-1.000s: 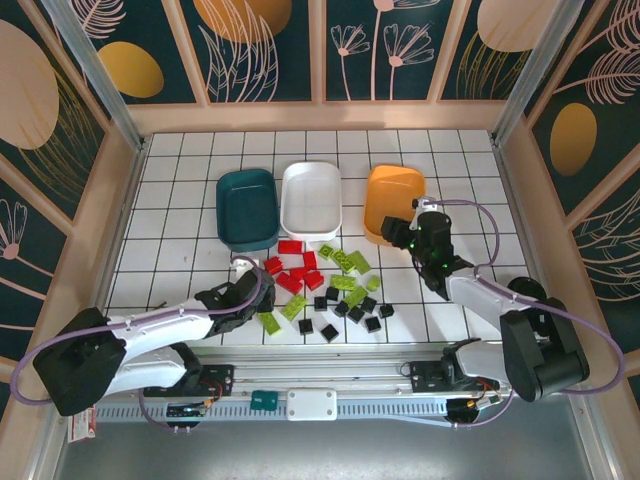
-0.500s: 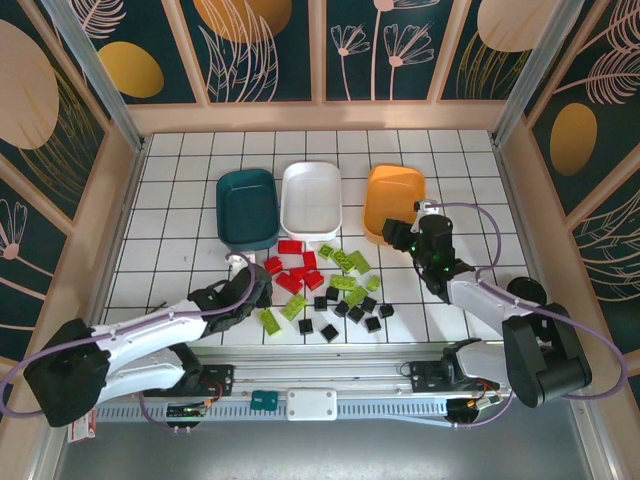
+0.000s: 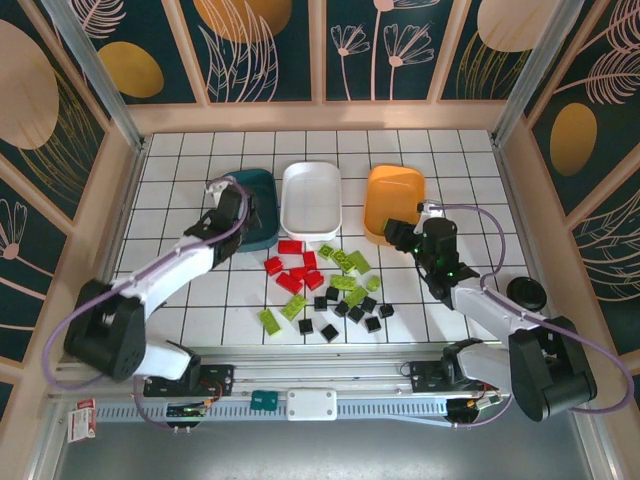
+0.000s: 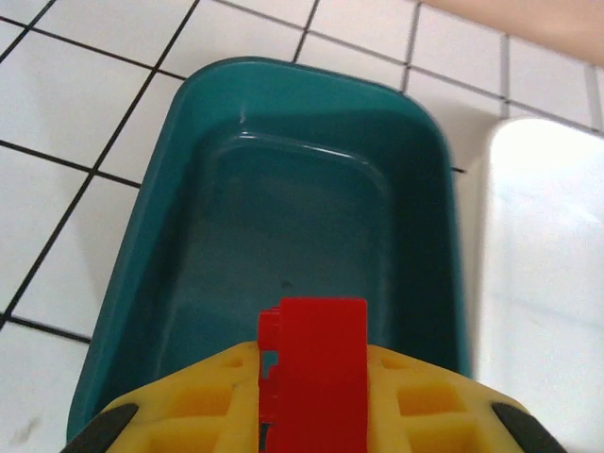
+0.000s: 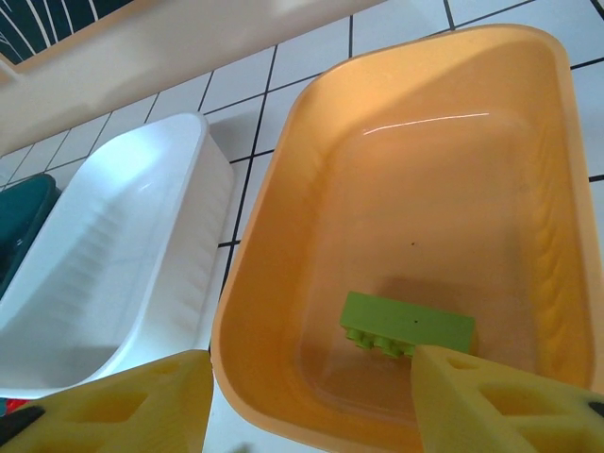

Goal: Sort the legos into containers by color
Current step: Place the lego in the container.

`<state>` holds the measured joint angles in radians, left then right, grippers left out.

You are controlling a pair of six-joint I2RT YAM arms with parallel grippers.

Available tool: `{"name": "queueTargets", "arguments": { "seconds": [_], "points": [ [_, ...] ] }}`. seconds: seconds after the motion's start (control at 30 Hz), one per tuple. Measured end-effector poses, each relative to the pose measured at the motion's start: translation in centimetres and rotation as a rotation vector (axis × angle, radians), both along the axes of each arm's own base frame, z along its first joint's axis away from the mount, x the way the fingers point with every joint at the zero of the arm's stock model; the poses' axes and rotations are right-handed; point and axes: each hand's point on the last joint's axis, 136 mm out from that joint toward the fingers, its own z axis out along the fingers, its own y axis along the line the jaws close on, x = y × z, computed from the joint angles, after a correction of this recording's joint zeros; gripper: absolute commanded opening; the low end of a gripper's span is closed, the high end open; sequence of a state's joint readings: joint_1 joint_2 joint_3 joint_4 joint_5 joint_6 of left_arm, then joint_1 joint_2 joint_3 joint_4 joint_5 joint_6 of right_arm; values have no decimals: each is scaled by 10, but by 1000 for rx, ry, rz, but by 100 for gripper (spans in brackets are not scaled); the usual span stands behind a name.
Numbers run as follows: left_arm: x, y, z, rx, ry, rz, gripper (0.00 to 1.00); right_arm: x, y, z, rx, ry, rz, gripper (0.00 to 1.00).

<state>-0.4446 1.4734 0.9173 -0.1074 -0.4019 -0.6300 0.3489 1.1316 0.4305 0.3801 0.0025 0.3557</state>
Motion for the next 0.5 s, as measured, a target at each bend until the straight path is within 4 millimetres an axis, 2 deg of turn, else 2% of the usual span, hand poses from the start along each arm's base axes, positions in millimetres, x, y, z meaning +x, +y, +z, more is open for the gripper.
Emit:
{"name": "queueTargets", "arguments": {
  "seconds": [0.13, 0.23, 0.4, 0.5],
  "points": [
    [32, -13, -25, 46, 60, -19, 0, -2, -1, 2, 0, -2, 0, 58],
    [48, -25, -41, 54, 91, -47, 0, -3, -1, 6, 3, -10, 0, 58],
    [62, -38, -62, 55, 131, -81, 0, -6, -2, 8, 7, -18, 0, 58],
    [63, -43, -68, 42, 147, -102, 0, -7, -3, 5, 5, -11, 0, 58]
  ]
}}
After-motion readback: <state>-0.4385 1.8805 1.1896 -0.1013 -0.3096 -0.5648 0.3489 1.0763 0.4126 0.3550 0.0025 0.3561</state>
